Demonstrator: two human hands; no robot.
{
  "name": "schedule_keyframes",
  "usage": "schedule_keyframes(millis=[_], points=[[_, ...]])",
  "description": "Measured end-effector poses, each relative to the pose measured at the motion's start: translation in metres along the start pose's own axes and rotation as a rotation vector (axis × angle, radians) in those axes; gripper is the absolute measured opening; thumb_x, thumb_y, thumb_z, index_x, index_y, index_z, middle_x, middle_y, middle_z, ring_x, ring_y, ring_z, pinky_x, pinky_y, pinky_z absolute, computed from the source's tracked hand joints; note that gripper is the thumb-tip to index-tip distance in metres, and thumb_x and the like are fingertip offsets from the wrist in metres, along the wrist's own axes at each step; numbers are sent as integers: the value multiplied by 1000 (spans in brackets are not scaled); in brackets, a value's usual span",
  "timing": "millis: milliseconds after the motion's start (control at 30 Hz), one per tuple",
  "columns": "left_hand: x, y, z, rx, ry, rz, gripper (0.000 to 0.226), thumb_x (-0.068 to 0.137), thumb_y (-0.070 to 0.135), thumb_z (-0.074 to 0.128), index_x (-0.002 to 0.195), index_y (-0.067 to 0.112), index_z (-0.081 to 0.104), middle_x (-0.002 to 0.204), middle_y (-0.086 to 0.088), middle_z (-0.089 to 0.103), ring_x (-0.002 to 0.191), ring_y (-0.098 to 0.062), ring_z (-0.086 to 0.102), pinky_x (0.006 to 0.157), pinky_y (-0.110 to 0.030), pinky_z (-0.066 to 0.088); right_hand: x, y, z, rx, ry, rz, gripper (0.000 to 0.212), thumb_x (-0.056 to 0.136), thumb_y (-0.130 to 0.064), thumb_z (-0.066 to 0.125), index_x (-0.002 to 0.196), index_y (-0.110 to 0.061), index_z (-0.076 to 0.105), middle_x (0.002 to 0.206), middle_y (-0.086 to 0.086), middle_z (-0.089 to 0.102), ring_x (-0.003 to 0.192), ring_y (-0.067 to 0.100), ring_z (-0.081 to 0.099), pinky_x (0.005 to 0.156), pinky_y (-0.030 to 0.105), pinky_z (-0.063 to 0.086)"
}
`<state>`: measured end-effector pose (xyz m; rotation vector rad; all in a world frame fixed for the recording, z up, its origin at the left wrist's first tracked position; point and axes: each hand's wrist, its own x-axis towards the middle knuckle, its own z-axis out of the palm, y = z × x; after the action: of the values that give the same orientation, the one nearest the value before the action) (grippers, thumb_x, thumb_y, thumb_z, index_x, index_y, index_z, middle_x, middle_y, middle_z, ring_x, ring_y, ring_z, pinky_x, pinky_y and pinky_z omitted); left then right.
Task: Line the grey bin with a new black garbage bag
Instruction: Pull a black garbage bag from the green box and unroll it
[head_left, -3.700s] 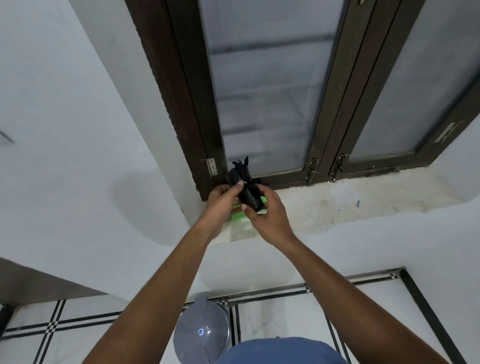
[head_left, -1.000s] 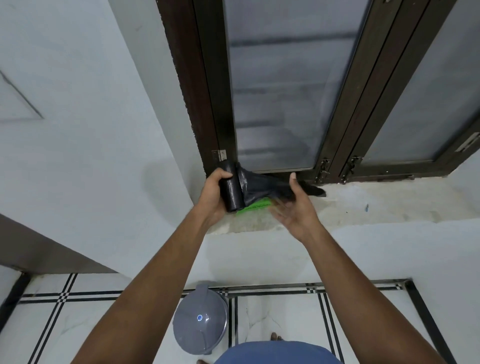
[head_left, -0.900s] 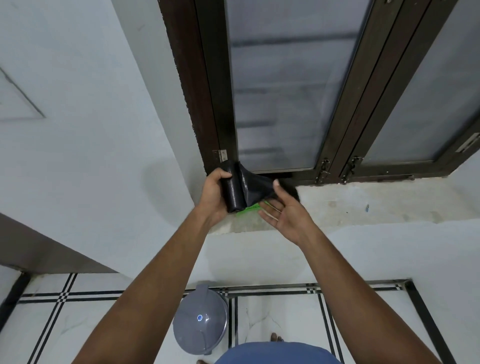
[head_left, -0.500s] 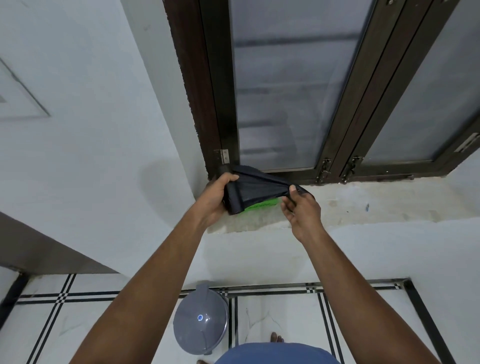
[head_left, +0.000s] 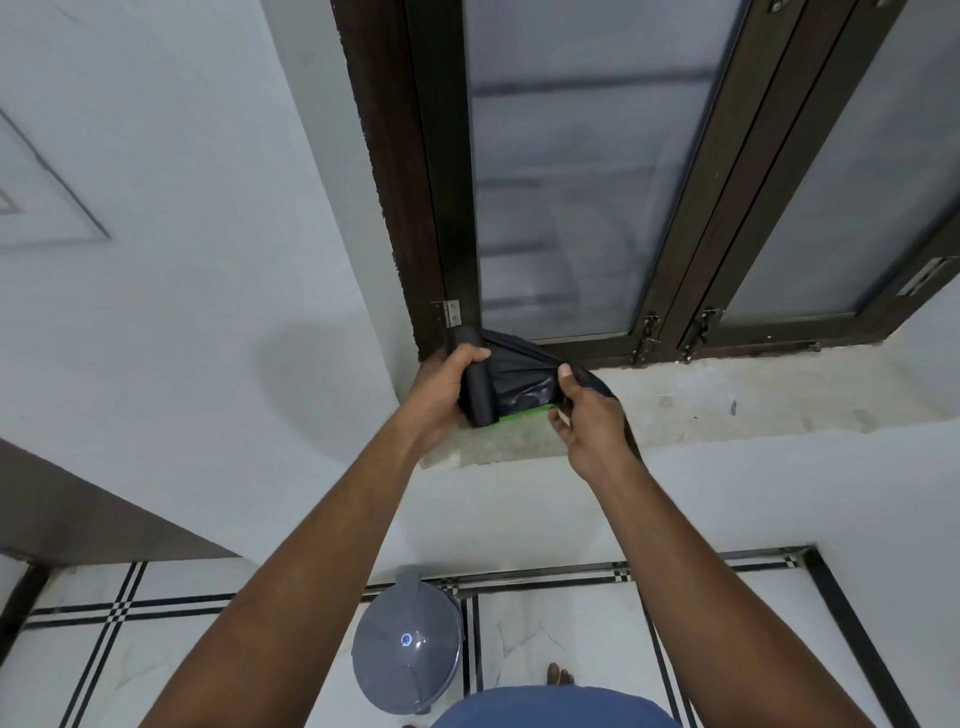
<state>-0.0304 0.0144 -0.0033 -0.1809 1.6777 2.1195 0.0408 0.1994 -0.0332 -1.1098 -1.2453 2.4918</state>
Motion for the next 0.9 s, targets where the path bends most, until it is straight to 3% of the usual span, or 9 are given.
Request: schedule_keyframes(millis=[67, 167, 267, 367, 500, 600, 667, 767, 900], points=[[-2, -4, 5, -28, 18, -31, 44, 88, 32, 76, 128, 13, 73, 129, -16, 78, 117, -33, 72, 96, -46, 61, -4, 3, 3, 32, 21, -8, 44, 95, -40, 88, 126, -10, 77, 131, 12, 80, 109, 21, 75, 78, 34, 63], [-5, 0, 2, -109, -40, -104, 42, 91, 36, 68, 125, 11, 71, 123, -19, 73, 117, -35, 69, 108, -53, 55, -22, 13, 9, 20, -190, 115, 66, 84, -62, 91, 135, -21, 76, 131, 7, 81, 125, 28, 73, 98, 42, 63], [-4, 0, -7, -44, -128, -68, 55, 90, 39, 83, 133, 8, 71, 127, -18, 78, 118, -33, 75, 109, -53, 58, -28, 23, 9, -56, -251, 83, 48, 94, -41, 89, 134, -17, 76, 128, 9, 83, 133, 32, 71, 93, 40, 62], [-2, -4, -17, -10, -105, -31, 56, 86, 25, 91, 135, 7, 73, 129, -18, 80, 123, -36, 76, 103, -48, 64, -31, 26, 5, -5, -150, 31, 36, 99, -27, 85, 130, -10, 77, 130, 14, 82, 120, 27, 76, 87, 37, 63], [-6, -7, -19, -95, -116, -161, 39, 89, 32, 74, 123, 13, 76, 132, -21, 78, 116, -35, 73, 108, -52, 58, -28, 27, -6, 106, 6, -24, 32, 99, -26, 85, 126, -10, 78, 133, 15, 80, 104, 22, 76, 81, 34, 63], [-9, -10, -15, -138, -154, -182, 33, 98, 35, 65, 125, 17, 73, 127, -14, 77, 118, -32, 69, 115, -54, 52, -34, 31, -9, 117, -69, 6, 40, 96, -41, 86, 126, -15, 80, 131, 9, 82, 113, 22, 77, 90, 37, 65], [-5, -13, -13, -142, -154, -174, 48, 93, 41, 67, 133, 14, 69, 130, -15, 73, 121, -34, 68, 112, -54, 53, -36, 33, -7, 55, -163, 44, 47, 95, -43, 87, 132, -15, 79, 132, 7, 82, 117, 22, 77, 93, 38, 65], [0, -8, -9, -124, -122, -175, 49, 91, 48, 63, 127, 15, 67, 124, -16, 70, 114, -34, 67, 97, -50, 56, -29, 30, -4, 18, -152, 45, 39, 97, -29, 87, 130, -9, 77, 131, 12, 82, 109, 22, 78, 81, 33, 63], [8, -2, -2, -31, -88, -115, 60, 84, 50, 87, 133, 18, 76, 128, -10, 81, 121, -33, 75, 103, -54, 61, -15, 12, -4, 10, -135, 43, 30, 98, -27, 87, 122, -10, 79, 118, 8, 85, 112, 24, 78, 81, 33, 63]])
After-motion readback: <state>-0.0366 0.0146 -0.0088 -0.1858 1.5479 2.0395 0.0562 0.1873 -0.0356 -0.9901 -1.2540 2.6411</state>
